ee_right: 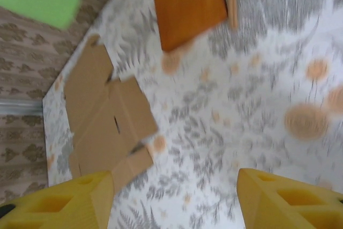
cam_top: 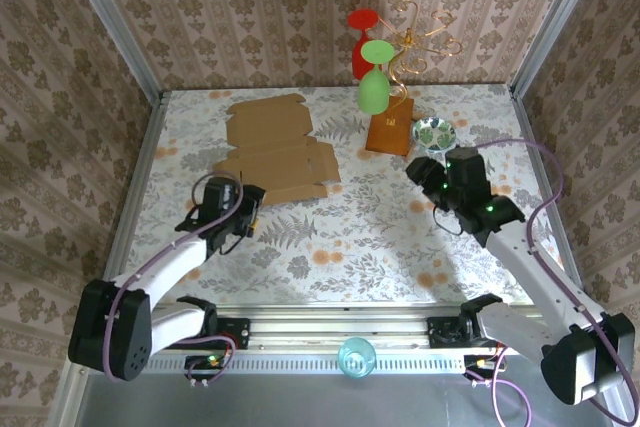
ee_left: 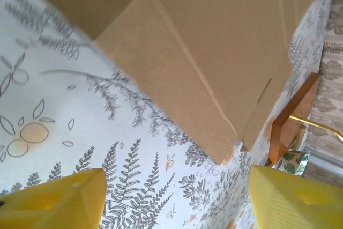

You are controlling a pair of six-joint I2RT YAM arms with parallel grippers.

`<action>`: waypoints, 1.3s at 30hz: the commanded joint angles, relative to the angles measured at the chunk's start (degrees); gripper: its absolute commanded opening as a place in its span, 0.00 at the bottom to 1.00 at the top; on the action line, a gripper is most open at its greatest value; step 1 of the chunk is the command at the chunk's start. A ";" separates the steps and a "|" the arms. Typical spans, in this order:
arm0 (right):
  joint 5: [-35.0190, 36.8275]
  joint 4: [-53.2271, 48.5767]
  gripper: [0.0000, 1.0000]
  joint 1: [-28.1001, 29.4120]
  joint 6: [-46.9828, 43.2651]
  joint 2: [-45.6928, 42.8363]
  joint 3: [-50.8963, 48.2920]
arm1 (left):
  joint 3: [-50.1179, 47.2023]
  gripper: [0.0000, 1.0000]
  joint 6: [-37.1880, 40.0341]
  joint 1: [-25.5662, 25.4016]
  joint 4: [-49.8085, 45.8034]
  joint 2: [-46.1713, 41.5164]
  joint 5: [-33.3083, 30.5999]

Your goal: Fold the paper box

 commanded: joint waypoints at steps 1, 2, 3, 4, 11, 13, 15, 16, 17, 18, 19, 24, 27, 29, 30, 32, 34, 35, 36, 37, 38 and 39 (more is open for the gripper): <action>-7.44 7.96 0.64 0.25 8.86 1.28 -3.00 | -2.14 0.72 -10.44 -0.99 12.28 3.97 -4.24; -8.42 8.93 0.63 0.30 9.47 2.03 -3.24 | -2.20 0.72 -10.87 -1.13 14.36 5.46 -4.71; -9.29 9.79 0.63 0.44 9.79 2.75 -3.51 | -2.29 0.72 -11.19 -1.30 16.99 7.22 -5.41; -10.06 10.76 0.63 0.56 10.11 3.30 -3.83 | -2.37 0.72 -11.42 -1.34 19.61 8.98 -5.88; -12.03 17.22 0.63 0.92 15.13 4.14 -9.06 | -1.99 0.63 -12.56 -2.29 31.24 19.51 -7.85; -12.82 18.69 0.61 1.02 16.29 4.88 -10.06 | -2.02 0.49 -11.95 -2.36 34.38 21.58 -8.92; -13.18 19.91 0.59 1.27 17.12 5.50 -10.70 | -1.93 0.34 -11.58 -2.34 37.52 23.21 -9.58; -13.31 20.75 0.59 1.48 17.61 5.89 -11.04 | -1.93 0.23 -11.27 -2.38 39.45 23.94 -9.92; -13.40 21.61 0.58 1.76 18.28 6.29 -11.26 | -1.85 0.11 -11.17 -2.47 40.94 24.27 -10.05; -13.49 22.59 0.58 2.03 18.77 6.72 -11.40 | -1.70 0.04 -11.17 -2.63 41.83 24.25 -10.21; -13.49 23.73 0.58 2.55 19.39 7.16 -11.47 | -1.47 0.00 -10.99 -2.93 42.22 23.86 -10.61; -12.57 31.16 0.56 7.26 23.30 10.99 -10.39 | 1.07 0.00 -10.12 -4.76 39.23 19.10 -12.91; -9.79 37.15 0.55 11.33 27.81 14.18 -9.65 | 3.31 0.00 -9.59 -9.24 35.61 16.12 -15.00; -7.51 41.76 0.55 14.44 31.19 17.02 -8.60 | 3.93 0.00 -9.94 -11.72 34.10 14.62 -17.85; -6.62 43.18 0.55 15.71 32.31 18.31 -7.78 | 4.08 0.00 -10.14 -12.61 34.10 14.32 -18.74; -4.70 45.39 0.55 18.44 34.38 21.42 -5.05 | 4.45 0.00 -10.48 -14.19 34.25 14.20 -20.12; -2.77 46.78 0.54 20.60 36.53 24.86 -2.89 | 4.65 0.00 -10.60 -15.27 34.53 14.12 -21.24; -1.32 47.53 0.54 21.55 37.66 25.96 -2.05 | 4.74 0.00 -10.56 -15.75 34.61 14.12 -21.66; -0.30 48.09 0.53 22.28 38.56 26.91 -1.43 | 4.83 0.00 -10.60 -16.06 34.60 14.16 -21.87; 0.56 48.26 0.53 22.92 39.48 28.05 -0.60 | 4.80 0.00 -10.87 -16.34 34.66 14.12 -22.22; 1.04 48.29 0.53 23.39 40.05 29.01 0.21 | 4.82 0.00 -11.07 -16.98 34.99 14.12 -22.80; 1.53 48.52 0.53 23.75 40.37 29.79 0.76 | 4.83 0.00 -11.12 -17.41 35.29 14.16 -22.99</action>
